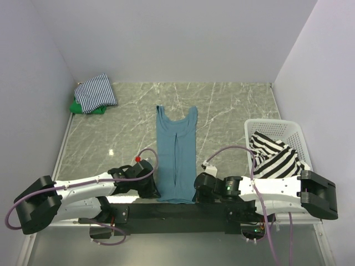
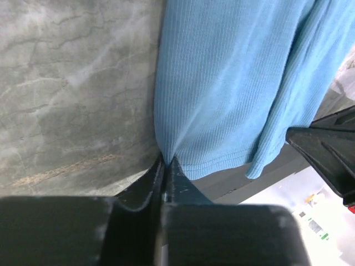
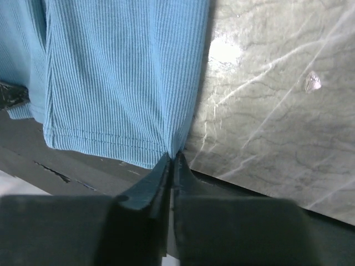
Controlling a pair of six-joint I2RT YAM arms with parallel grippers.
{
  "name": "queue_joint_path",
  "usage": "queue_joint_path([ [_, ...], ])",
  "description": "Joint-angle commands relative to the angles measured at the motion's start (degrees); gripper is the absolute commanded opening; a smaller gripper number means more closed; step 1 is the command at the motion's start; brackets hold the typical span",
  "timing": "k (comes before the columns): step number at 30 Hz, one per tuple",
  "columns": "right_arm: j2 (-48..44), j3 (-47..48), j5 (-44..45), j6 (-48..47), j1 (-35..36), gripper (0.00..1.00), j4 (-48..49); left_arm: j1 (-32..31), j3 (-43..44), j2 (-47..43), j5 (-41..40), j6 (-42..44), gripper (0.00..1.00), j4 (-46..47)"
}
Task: Fold and stack the tank tops
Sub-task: Fold the tank top
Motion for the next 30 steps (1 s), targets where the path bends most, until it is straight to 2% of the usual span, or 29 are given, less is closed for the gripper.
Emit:
queue_joint_path([
  [1,0.0,-1.5,0.3,0.9,0.5,0.0,-3.6,-0.4,-1.1,0.4,-0.9,1.4,0.01,-4.4],
  [12,-8.3,-1.0,1.5,1.9,0.5,0.0,-13.3,-0.3,0.7,-1.9,0.2,3.3,0.01,-10.7],
  [16,-6.7,1.1,0.2,1.0,0.5,0.0,-13.0,-0.3,2.8,-1.4,0.6,4.0,0.01,-11.5],
  [20,-5.3,7.4,2.5,-1.0,0.5,0.0,-16.3,-0.1,7.6,-1.9,-0.6,4.9,0.01,-14.5],
  [23,-4.9,12.5,5.0,-3.4,-2.2,0.0,-19.2,2.7,11.6,-1.2,-0.2,7.0,0.01,-15.6],
  [30,-0.4,20.5,2.6,-17.1,-16.0,0.0,-15.5,12.1,20.7,6.0,3.0,14.3,0.01,-13.1],
])
